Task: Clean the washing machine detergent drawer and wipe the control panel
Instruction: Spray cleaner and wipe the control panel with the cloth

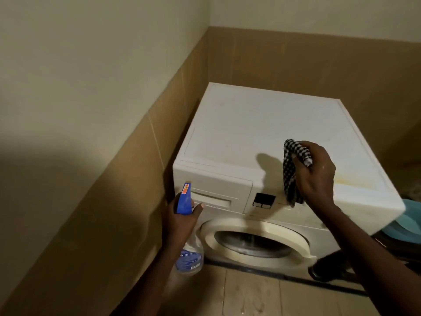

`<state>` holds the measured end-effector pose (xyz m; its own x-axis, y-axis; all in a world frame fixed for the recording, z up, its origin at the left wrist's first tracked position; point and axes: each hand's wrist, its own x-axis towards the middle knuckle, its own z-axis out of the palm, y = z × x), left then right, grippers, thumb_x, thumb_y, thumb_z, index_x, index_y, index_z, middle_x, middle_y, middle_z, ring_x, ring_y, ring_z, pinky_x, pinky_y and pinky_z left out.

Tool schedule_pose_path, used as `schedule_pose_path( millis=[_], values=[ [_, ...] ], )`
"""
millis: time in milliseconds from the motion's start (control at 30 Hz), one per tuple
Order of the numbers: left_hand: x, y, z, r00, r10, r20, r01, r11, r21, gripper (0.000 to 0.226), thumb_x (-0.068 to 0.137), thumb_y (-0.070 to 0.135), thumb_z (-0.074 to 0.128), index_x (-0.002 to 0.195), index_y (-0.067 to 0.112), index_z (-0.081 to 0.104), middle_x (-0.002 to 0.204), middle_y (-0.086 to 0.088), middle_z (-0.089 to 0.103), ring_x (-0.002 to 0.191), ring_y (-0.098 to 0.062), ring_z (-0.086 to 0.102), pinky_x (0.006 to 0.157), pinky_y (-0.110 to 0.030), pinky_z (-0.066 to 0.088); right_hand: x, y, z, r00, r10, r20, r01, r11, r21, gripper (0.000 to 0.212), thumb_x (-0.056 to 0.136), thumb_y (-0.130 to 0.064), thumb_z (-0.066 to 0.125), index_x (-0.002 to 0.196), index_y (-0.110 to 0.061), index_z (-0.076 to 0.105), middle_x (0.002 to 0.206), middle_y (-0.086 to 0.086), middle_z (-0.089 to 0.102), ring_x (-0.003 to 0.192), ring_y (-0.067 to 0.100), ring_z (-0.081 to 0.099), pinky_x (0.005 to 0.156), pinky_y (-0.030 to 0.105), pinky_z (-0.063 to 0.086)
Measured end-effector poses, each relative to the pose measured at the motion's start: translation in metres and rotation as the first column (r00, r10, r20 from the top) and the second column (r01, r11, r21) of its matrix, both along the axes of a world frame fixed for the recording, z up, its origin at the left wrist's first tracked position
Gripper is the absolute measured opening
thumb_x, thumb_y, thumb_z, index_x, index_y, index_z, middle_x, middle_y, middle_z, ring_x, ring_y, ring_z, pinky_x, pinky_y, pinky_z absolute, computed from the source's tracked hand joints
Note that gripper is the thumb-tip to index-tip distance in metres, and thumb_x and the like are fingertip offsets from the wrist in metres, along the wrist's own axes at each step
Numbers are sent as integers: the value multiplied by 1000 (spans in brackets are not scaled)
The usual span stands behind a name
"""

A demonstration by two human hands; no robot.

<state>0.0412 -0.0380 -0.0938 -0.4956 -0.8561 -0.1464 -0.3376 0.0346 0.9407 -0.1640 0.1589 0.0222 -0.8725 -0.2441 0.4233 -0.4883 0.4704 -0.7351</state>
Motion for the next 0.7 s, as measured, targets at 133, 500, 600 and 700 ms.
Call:
schedule_pose_path(
  millis=[133,500,600,700],
  values=[
    [-8,-23,-24,998,-4,-68,-3,994,-106,27,78,20,82,80,6,59,62,-9,63,54,-22,63,54,-16,51,-26,-21,-39,995,56,-77,-46,992,117,25,91,-17,57,116,-16,63,115,4,66,109,25,56,90,32,40],
    [-23,-1,-28,913,-300,-278,209,926,-313,37,72,29,85,77,3,60,51,-10,58,49,-26,66,50,-25,51,-38,-13,-64,987,24,-161,-37,996,-79,21,91,-29,57,110,-24,64,97,-3,60,94,19,55,79,30,39],
    [-28,12,-30,861,-383,-335,251,892,-375,36,70,30,86,77,6,59,59,-3,59,51,-28,67,58,-36,56,-40,-12,-61,979,38,-199,-44,999,-24,23,90,-26,57,111,-21,63,101,4,62,96,22,55,76,29,37],
    [-36,25,-37,836,-431,-340,298,876,-379,33,72,28,85,75,8,58,60,-3,59,49,-26,63,55,-35,57,-41,-12,-60,964,44,-264,-50,999,-13,26,90,-27,58,114,-19,63,114,9,65,105,27,57,78,30,40]
  ],
)
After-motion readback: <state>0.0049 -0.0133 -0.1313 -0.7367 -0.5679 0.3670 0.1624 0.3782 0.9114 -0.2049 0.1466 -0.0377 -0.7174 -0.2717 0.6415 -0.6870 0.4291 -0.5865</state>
